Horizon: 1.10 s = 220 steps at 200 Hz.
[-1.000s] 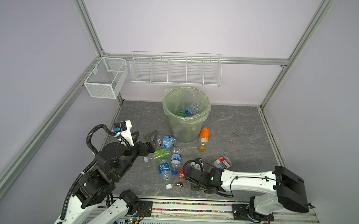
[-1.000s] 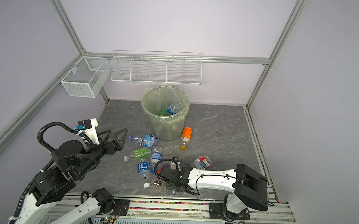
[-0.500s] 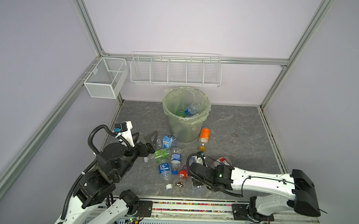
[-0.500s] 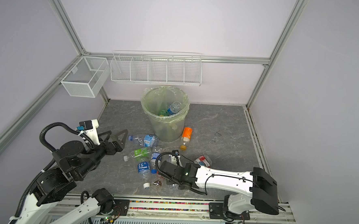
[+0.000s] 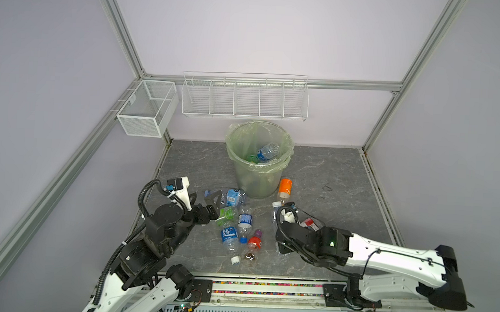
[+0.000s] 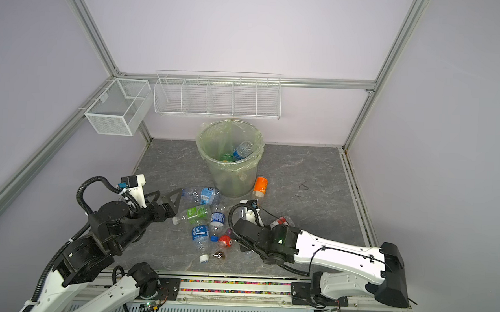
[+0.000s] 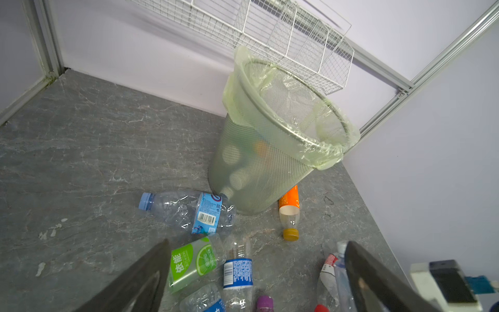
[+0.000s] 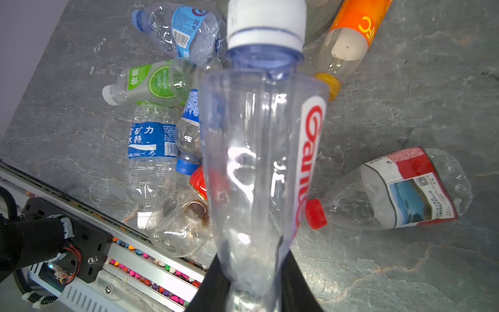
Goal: Throw the plastic bottles in the bin
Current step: 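Lift the Ganten bottle with the right gripper toward the wastebasket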
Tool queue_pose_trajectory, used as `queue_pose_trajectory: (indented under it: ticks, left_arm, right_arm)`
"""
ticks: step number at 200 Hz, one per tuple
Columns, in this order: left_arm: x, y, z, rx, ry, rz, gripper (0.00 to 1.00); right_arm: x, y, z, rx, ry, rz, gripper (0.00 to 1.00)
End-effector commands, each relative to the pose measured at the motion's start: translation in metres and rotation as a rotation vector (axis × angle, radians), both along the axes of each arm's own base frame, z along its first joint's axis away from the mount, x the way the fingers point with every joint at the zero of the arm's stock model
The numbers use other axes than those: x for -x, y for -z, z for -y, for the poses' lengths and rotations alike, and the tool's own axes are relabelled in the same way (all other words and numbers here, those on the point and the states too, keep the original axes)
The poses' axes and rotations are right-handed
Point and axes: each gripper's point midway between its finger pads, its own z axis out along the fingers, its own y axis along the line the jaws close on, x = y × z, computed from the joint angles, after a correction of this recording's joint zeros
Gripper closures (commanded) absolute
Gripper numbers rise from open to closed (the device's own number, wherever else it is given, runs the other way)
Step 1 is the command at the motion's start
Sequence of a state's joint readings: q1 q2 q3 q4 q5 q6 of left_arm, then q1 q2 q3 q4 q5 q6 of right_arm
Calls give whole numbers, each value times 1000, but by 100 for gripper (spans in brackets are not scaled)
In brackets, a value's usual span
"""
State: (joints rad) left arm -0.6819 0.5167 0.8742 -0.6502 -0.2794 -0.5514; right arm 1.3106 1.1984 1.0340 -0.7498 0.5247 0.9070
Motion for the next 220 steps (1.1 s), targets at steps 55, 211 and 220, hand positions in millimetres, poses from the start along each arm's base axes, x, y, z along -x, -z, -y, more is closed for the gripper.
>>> queue_pose_trajectory:
  ticks: [55,211,220]
  left_arm:
    - [9,33,-1,28,7,-86,1]
    - [23,85,2,89,25,-203,1]
    - [24,87,2,94,26,-209,1]
  right_arm:
    - [-19,-46,23,-30,37,141,94]
    - [-51,-143,37,-105,17,343,94]
    - [-52,-150,35,-108,10,358,94]
